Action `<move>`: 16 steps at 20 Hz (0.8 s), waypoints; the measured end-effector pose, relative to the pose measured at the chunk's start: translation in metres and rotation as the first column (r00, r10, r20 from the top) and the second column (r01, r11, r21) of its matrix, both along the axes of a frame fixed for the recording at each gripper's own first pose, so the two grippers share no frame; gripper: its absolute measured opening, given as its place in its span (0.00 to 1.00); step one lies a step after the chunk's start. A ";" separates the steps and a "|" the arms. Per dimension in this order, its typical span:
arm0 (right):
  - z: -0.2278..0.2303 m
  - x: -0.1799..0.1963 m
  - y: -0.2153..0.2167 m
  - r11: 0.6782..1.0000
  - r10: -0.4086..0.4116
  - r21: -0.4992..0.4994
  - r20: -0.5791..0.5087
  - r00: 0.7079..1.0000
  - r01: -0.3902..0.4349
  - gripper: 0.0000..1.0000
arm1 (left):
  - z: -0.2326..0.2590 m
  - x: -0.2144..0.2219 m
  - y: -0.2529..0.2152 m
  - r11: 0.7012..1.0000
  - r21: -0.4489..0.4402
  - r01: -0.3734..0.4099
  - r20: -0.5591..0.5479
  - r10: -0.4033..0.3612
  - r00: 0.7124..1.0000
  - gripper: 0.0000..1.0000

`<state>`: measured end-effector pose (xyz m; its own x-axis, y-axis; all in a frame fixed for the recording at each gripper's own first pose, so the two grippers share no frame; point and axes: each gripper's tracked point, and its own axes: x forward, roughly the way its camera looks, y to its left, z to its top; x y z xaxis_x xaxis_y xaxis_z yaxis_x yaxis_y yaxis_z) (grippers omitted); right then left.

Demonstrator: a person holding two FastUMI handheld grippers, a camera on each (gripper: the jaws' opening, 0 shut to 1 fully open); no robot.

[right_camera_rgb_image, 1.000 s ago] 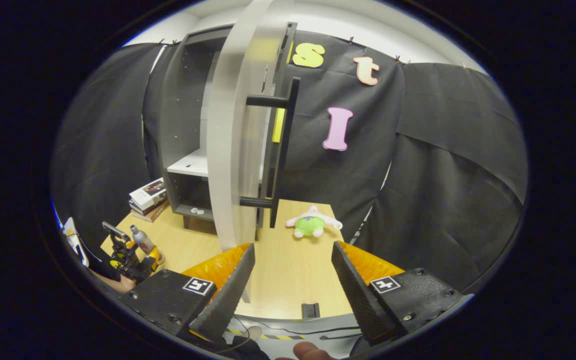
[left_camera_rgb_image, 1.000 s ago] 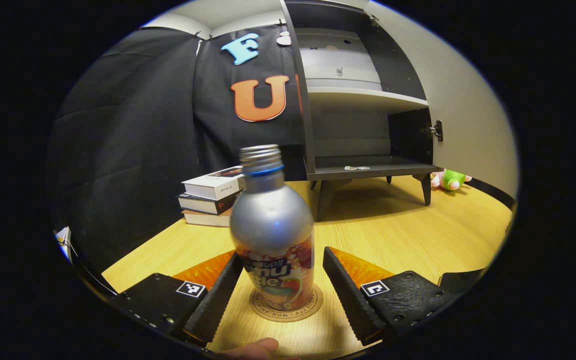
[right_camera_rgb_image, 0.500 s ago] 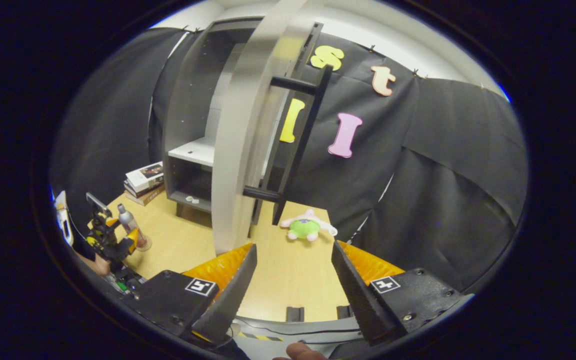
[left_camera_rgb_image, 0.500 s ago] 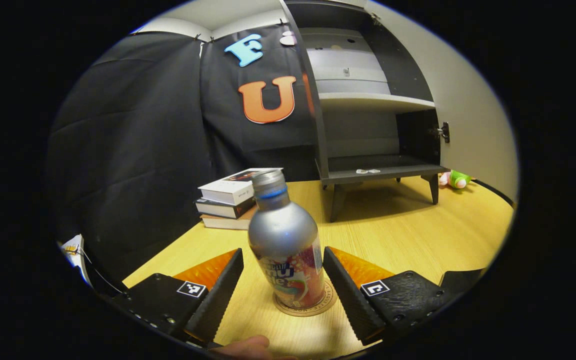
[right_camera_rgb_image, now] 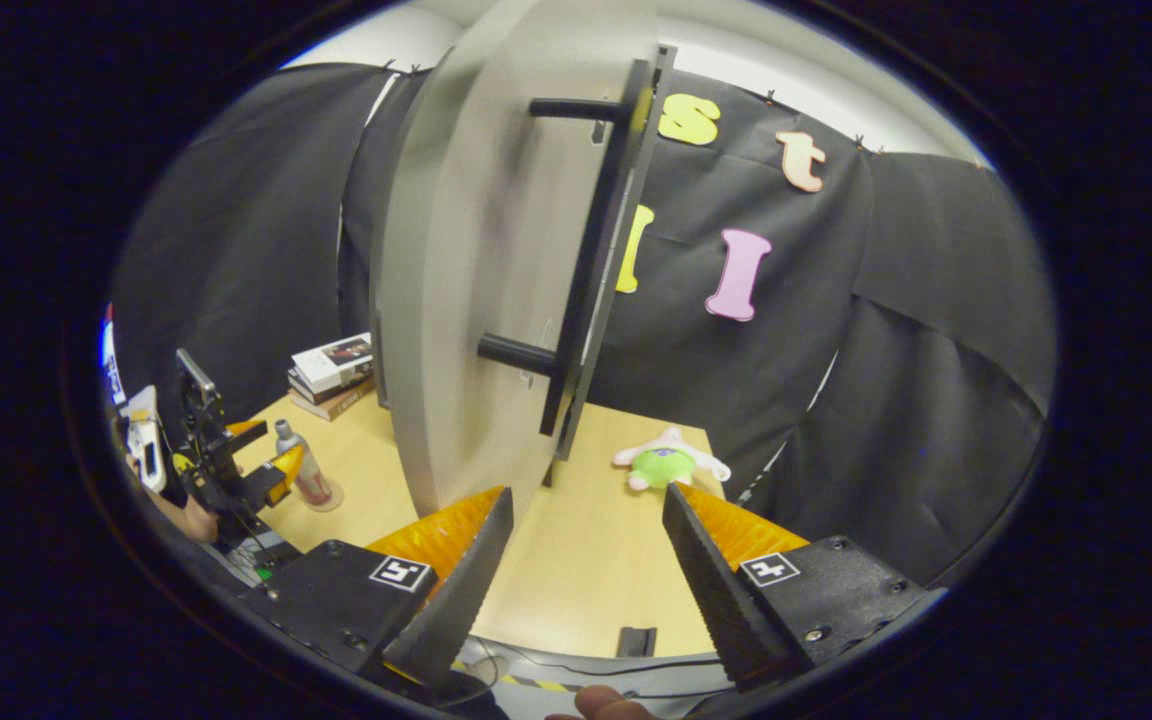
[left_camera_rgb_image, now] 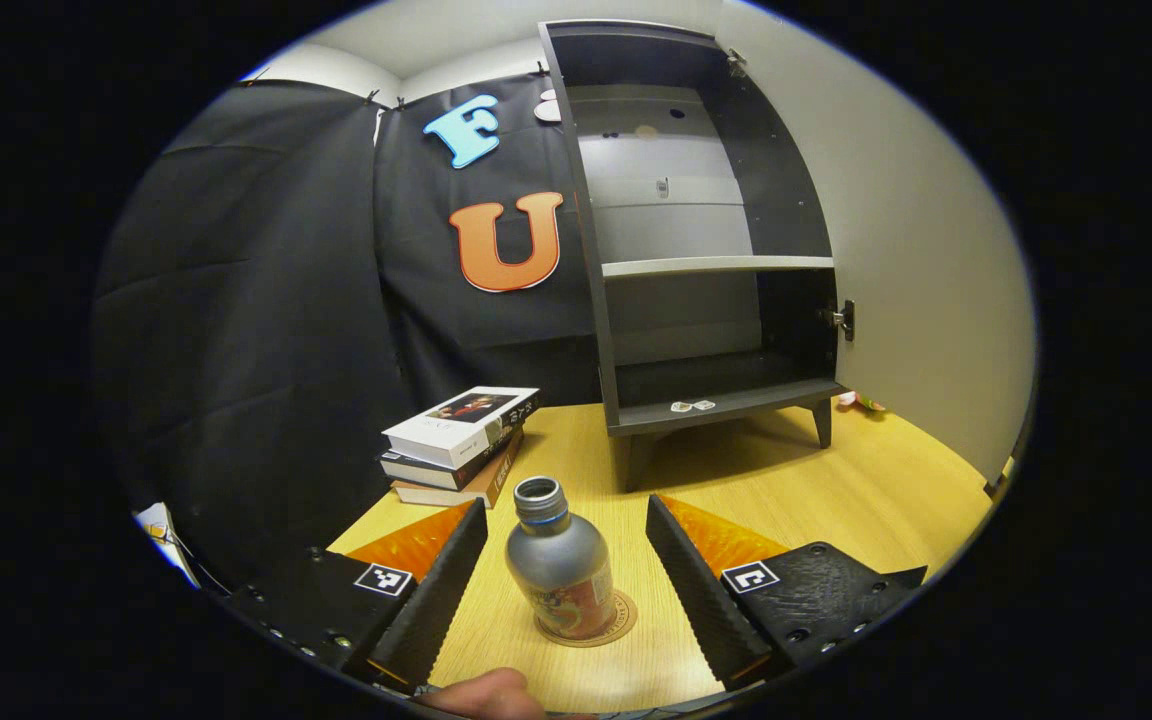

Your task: Open the cabinet door with the right hand, grasp the bottle in the cabinet with the left hand and place it on the coaster, then close the cabinet door with the right hand.

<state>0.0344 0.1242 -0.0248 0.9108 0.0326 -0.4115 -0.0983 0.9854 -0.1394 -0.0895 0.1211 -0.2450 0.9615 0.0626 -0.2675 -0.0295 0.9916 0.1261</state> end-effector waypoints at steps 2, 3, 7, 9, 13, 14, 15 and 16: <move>0.004 0.004 0.006 1.000 0.024 -0.002 0.011 1.000 -0.024 0.97 | 0.023 -0.002 -0.003 1.000 0.000 0.011 0.031 -0.011 0.999 0.96; 0.005 0.004 0.008 0.999 0.038 -0.008 0.018 0.999 -0.037 0.97 | 0.035 -0.002 -0.005 1.000 -0.001 0.020 0.046 -0.020 0.999 0.96; 0.000 0.010 0.033 0.994 0.096 0.042 0.028 0.995 -0.097 0.98 | 0.083 -0.001 -0.015 0.998 -0.005 0.056 0.111 -0.055 0.992 0.96; 0.002 0.016 0.047 0.990 0.126 0.056 0.046 0.991 -0.129 0.97 | 0.098 0.000 -0.016 0.998 -0.016 0.054 0.127 -0.051 0.991 0.96; 0.007 0.034 0.057 0.982 0.135 0.120 0.080 0.988 -0.144 0.98 | 0.118 0.003 -0.014 0.999 -0.018 0.036 0.146 -0.033 0.989 0.96; 0.010 0.040 0.058 0.979 0.131 0.143 0.089 0.987 -0.142 0.98 | 0.124 0.003 -0.012 0.999 -0.015 0.030 0.155 -0.027 0.988 0.96; 0.011 0.044 0.057 0.976 0.127 0.164 0.095 0.987 -0.141 0.98 | 0.128 0.003 -0.011 1.000 -0.015 0.027 0.161 -0.024 0.987 0.96; 0.013 0.048 0.055 0.973 0.123 0.181 0.102 0.987 -0.140 0.97 | 0.132 0.003 -0.009 1.000 -0.014 0.019 0.166 -0.017 0.986 0.96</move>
